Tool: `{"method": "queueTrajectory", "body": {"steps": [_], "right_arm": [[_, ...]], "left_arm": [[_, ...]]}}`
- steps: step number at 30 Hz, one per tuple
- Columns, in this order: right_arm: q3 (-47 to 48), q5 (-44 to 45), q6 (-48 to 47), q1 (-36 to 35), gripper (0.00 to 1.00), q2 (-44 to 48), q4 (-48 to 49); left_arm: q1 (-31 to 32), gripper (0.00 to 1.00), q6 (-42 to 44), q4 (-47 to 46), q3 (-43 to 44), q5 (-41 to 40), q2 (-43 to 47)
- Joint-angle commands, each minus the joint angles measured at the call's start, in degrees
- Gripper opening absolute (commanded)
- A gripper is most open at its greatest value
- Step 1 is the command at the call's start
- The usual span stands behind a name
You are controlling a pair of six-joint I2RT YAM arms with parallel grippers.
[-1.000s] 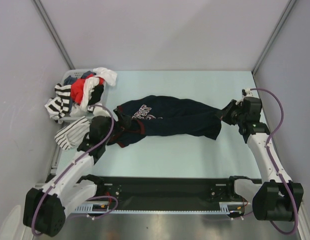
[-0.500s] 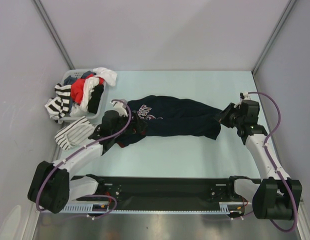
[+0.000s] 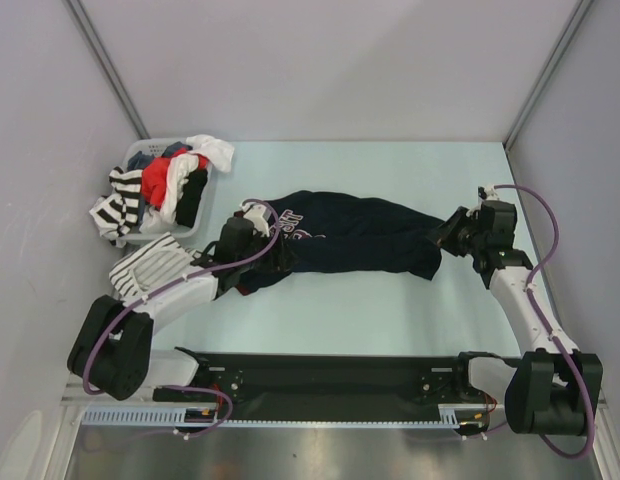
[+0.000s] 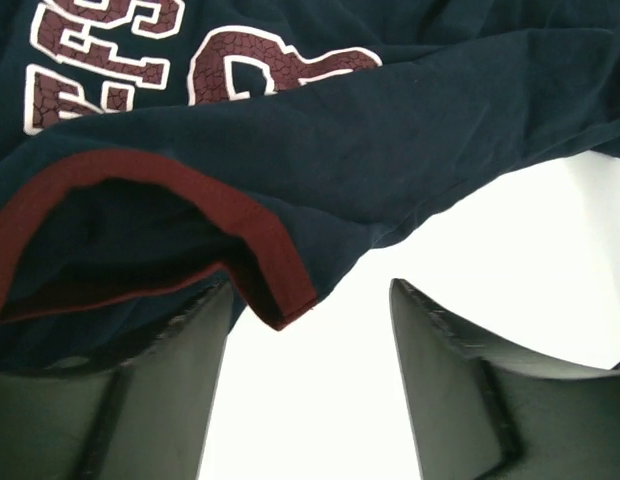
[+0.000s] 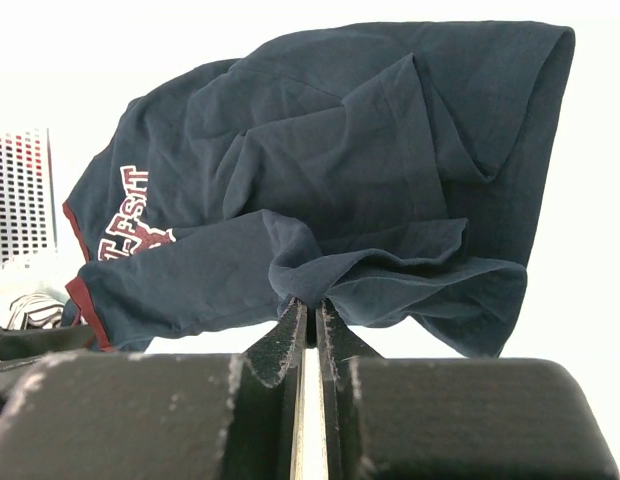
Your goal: Fold and stack the tank tops
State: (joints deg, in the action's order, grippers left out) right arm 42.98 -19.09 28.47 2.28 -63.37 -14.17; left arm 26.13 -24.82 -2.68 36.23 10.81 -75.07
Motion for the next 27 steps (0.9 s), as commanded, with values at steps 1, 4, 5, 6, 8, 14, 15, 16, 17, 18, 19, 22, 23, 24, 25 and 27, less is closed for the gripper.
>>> {"method": "queueTrajectory", "body": {"steps": [1,4,5,6,8,14,15,16,17,18,19,22,23,24,25,27], "right_arm": [[0.0,-1.1,0.2,0.3,0.04,-0.3,2.7],[0.0,-1.2,0.2,0.3,0.04,-0.7,2.7],[-0.1,-1.1,0.2,0.3,0.04,-0.7,2.8],[-0.2,-1.3,0.3,0.4,0.04,-0.8,2.7],[-0.4,-1.4,0.4,0.4,0.04,-0.8,3.0],[-0.4,-1.8,0.6,0.4,0.05,-1.0,3.4],[-0.5,-1.8,0.6,0.4,0.05,-1.1,3.5],[-0.5,-1.8,0.5,0.4,0.05,-1.1,3.5],[-0.6,-1.9,0.5,0.4,0.05,-1.2,3.5],[-0.5,-1.8,0.4,0.4,0.05,-1.2,3.4],[-0.4,-1.8,0.4,0.5,0.05,-1.2,3.5],[-0.4,-1.9,0.4,0.7,0.05,-1.3,3.4],[-0.4,-2.0,0.4,0.7,0.05,-1.2,3.3],[-0.4,-2.1,0.4,0.8,0.05,-1.1,3.3],[-0.4,-2.0,0.4,0.9,0.05,-1.1,3.1],[-0.2,-2.4,0.3,1.1,0.04,-1.0,2.6]], "left_arm": [[0.5,0.66,1.8,-2.7,0.4,2.4,0.0],[0.6,0.6,1.9,-2.9,1.2,4.2,-1.7],[0.7,0.6,1.9,-2.8,1.6,4.8,-2.0],[0.9,0.6,1.9,-2.6,1.8,5.2,-2.5],[1.2,0.6,2.1,-2.0,2.4,5.0,-3.6],[1.7,0.58,2.1,-2.5,1.6,3.9,-4.3],[1.6,0.54,2.1,-2.7,1.4,4.0,-4.5],[1.7,0.52,2.1,-3.1,1.2,4.2,-4.6],[1.7,0.47,2.1,-3.3,1.2,4.4,-4.6],[1.7,0.43,2.0,-3.5,1.2,5.0,-4.6],[1.7,0.38,2.0,-3.7,1.3,5.6,-4.6],[1.8,0.14,2.1,-3.4,1.7,6.2,-4.8],[1.9,0.0,1.8,-3.0,1.9,5.9,-4.8],[2.0,0.0,1.5,-2.3,2.3,5.5,-4.8],[2.0,0.0,1.6,-1.5,2.7,5.5,-4.6],[2.0,0.0,1.6,-0.6,3.1,5.5,-3.6]]}}
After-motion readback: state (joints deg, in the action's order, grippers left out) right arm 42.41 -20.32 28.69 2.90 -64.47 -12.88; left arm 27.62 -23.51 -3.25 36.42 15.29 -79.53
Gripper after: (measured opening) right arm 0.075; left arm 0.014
